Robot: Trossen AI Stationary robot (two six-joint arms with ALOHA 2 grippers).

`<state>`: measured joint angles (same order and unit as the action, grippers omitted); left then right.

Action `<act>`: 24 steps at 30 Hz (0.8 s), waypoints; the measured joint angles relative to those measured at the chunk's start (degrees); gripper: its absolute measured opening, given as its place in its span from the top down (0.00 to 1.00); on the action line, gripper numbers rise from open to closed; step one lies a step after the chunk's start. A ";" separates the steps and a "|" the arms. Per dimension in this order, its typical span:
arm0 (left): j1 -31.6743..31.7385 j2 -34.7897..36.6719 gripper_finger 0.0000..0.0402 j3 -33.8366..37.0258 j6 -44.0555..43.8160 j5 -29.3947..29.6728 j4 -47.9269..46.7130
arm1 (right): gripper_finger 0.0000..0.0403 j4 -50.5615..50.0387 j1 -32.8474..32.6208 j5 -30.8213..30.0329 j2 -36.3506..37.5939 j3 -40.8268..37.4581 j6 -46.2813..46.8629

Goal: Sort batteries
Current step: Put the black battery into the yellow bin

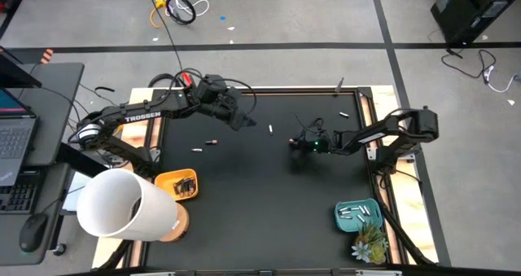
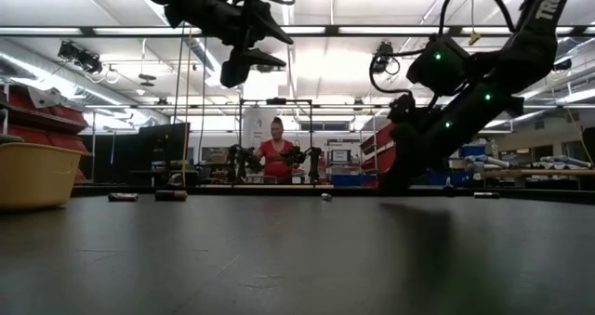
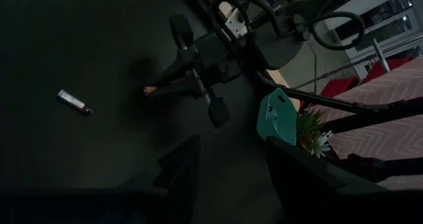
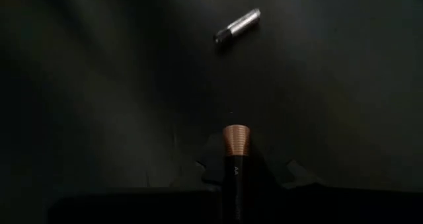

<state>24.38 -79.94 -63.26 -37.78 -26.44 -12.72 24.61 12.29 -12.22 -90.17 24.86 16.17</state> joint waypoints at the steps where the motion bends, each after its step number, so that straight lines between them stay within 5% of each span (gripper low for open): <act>1: 0.00 0.00 0.54 0.00 0.00 0.00 0.32 | 0.92 -0.47 0.02 -0.13 0.56 0.00 -0.41; 10: 0.00 0.00 0.54 0.00 -0.26 0.00 1.70 | 0.92 -2.10 -0.16 0.11 5.92 1.36 -0.96; 16: 0.00 0.00 0.54 0.00 -1.44 0.02 4.80 | 0.92 -12.47 -2.17 3.02 12.59 11.42 -1.14; 24: -0.46 0.00 0.54 -0.02 -1.02 1.57 14.14 | 0.92 -12.71 -1.65 4.44 18.93 24.00 2.64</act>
<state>23.92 -79.94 -63.29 -38.80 -24.87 1.42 11.91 10.64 -7.77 -71.24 48.86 18.81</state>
